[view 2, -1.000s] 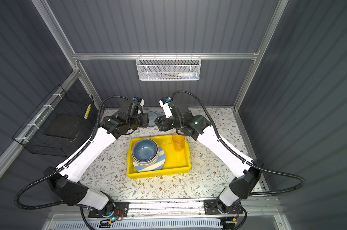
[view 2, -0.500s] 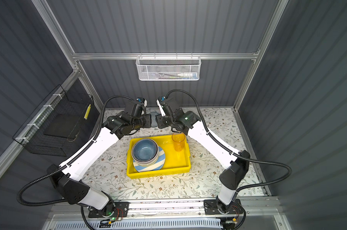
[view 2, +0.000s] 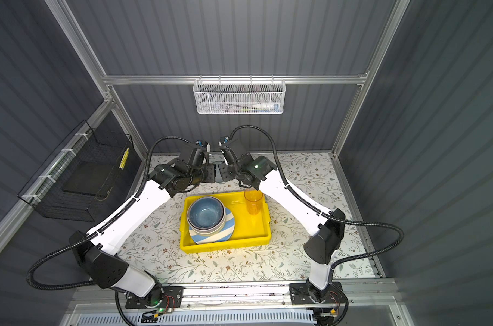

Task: Place the mixed dishes into the plastic bin
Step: 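Close the right gripper on the pale blue cup while the left gripper releases it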

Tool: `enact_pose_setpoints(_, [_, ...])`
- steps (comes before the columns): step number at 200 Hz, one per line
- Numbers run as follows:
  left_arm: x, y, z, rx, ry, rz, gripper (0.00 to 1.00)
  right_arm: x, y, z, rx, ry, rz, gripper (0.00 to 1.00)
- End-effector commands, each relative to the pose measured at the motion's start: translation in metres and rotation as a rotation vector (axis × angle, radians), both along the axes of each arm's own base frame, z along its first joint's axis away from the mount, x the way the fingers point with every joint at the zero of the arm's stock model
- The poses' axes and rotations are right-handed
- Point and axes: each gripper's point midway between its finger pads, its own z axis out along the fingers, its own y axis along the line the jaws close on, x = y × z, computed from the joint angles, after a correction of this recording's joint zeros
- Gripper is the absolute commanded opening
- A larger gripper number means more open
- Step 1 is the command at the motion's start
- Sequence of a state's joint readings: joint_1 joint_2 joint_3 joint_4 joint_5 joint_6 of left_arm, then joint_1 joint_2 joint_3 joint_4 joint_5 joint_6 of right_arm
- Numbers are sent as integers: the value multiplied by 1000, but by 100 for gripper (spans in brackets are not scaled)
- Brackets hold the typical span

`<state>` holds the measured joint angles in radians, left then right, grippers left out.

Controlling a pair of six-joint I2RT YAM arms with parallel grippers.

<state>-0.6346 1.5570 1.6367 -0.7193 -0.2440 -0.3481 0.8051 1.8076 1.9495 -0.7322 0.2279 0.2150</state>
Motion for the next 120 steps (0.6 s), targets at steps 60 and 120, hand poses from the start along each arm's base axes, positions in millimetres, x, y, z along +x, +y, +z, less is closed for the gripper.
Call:
enact_pose_setpoints(60, [-7,-17,17,-73,-14,-76,9,1,-3,-22,-47,51,-14,2])
enact_pose_setpoints(120, [-20,-17,2,-104,29,-95,19,-2,-9,-17,-50,38,-18,0])
